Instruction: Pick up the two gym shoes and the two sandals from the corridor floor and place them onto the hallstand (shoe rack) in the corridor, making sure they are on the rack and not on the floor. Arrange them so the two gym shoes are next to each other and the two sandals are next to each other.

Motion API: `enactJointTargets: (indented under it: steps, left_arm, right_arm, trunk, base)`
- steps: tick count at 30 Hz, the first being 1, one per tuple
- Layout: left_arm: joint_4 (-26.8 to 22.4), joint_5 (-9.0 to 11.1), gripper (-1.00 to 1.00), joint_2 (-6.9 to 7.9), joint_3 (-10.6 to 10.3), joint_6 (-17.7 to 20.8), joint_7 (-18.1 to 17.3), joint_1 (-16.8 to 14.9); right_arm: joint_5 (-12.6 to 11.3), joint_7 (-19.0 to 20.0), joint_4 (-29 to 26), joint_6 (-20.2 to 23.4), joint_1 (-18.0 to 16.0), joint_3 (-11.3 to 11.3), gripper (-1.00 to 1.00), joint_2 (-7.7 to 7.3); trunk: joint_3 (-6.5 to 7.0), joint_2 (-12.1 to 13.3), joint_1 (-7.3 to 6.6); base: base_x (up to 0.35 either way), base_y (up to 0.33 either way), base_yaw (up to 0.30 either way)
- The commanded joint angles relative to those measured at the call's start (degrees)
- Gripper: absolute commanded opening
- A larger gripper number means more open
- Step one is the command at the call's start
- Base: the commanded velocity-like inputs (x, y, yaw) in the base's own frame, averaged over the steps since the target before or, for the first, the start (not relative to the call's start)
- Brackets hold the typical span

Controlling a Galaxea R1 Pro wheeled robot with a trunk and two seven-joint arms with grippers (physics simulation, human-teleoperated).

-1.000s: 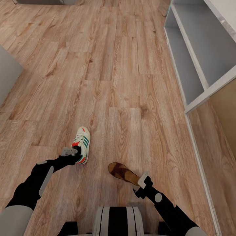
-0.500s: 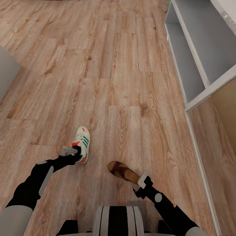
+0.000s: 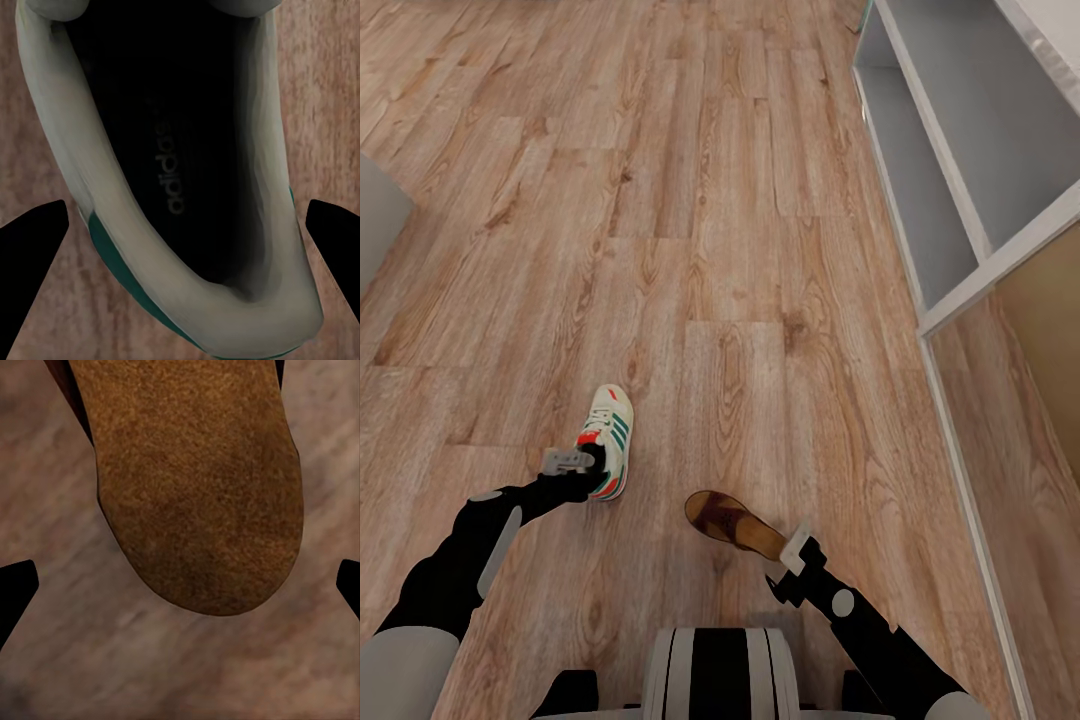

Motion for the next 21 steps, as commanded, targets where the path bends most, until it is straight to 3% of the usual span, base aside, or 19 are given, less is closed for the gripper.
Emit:
enactJointTargets:
  steps: [1, 21]
  left_arm:
    - [0.16, 0.87, -1.0, -0.01, -0.53, 0.85, -0.07, 0.06]
    - [0.24, 0.84, -1.0, -0.01, -0.44, 0.91, 0.02, 0.06]
  right_arm:
    - [0.53, 0.14, -0.15, 0.35, 0.0, 0.12, 1.0, -0.05]
    - [0.53, 0.07, -0.24, 0.37, 0.0, 0.09, 1.0, -0.05]
  trunk:
    - [-0.03, -0.01, 0.0]
    - [-0.03, -0.01, 0.0]
  base:
    - [0.0, 0.0, -0.001]
    - [0.049, 0.0, 0.0]
